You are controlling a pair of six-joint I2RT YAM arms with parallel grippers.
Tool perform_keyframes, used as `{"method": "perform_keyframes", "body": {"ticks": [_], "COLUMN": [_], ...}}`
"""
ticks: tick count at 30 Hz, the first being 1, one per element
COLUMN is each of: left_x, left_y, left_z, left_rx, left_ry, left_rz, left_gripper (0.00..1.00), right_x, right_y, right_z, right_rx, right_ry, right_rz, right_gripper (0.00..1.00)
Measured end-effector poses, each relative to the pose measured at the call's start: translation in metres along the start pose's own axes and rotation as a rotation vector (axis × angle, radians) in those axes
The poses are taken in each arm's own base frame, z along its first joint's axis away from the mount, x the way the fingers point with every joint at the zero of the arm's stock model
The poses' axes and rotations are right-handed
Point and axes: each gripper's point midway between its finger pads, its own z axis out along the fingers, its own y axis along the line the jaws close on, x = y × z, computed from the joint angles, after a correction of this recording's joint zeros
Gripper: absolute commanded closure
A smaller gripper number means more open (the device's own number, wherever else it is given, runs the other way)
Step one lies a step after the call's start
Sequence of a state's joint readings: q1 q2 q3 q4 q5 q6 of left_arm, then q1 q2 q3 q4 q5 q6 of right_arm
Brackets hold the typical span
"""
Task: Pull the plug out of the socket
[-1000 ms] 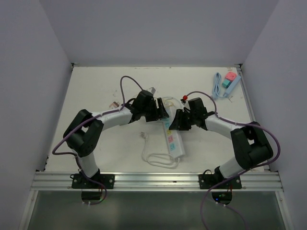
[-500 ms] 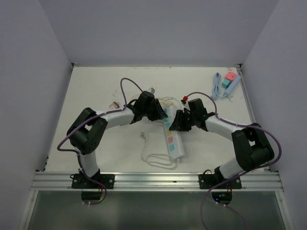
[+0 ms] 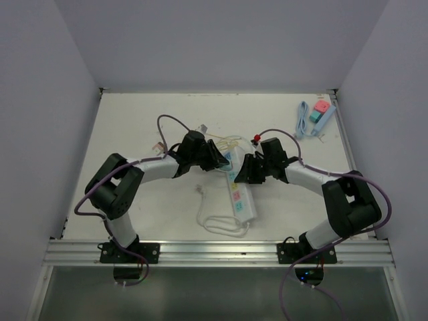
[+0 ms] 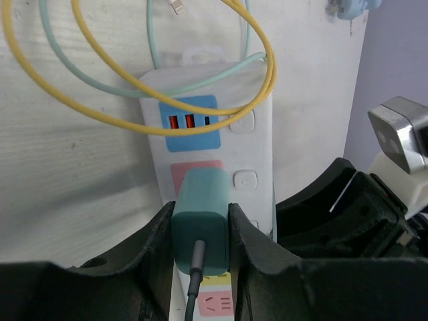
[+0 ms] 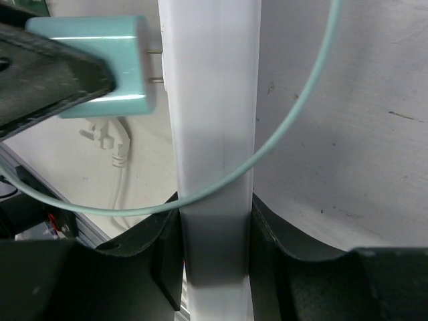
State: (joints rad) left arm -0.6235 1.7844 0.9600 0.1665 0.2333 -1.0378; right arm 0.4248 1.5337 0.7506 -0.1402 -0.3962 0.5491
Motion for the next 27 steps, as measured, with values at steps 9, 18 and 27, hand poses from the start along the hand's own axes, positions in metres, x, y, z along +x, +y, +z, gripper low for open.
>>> {"method": "perform_keyframes", "body": {"ticks": [9, 18, 27], "left_x": [-0.048, -0.09, -0.178], "left_y": [0.01, 0.013, 0.023], "left_z": [-0.031, -0.032, -0.046], "left_rx": [0.034, 0.036, 0.001], "left_ry": [-0.127, -0.204, -0.396], "left_rz": [-0.048, -0.078, -0.084], "left_gripper": [1.0, 1.0, 1.0], "right_x": [-0.015, -0.015, -0.009], "right_y": [-0.01, -0.007, -0.007], "right_z": [0.001, 0.001, -0.003], "right_rx": [0.0, -0.036, -0.034], "right_ry": [-0.009, 0.024, 0.046], "right_rz": [0.054, 0.007, -0.014], "right_gripper": [1.0, 1.0, 1.0]}}
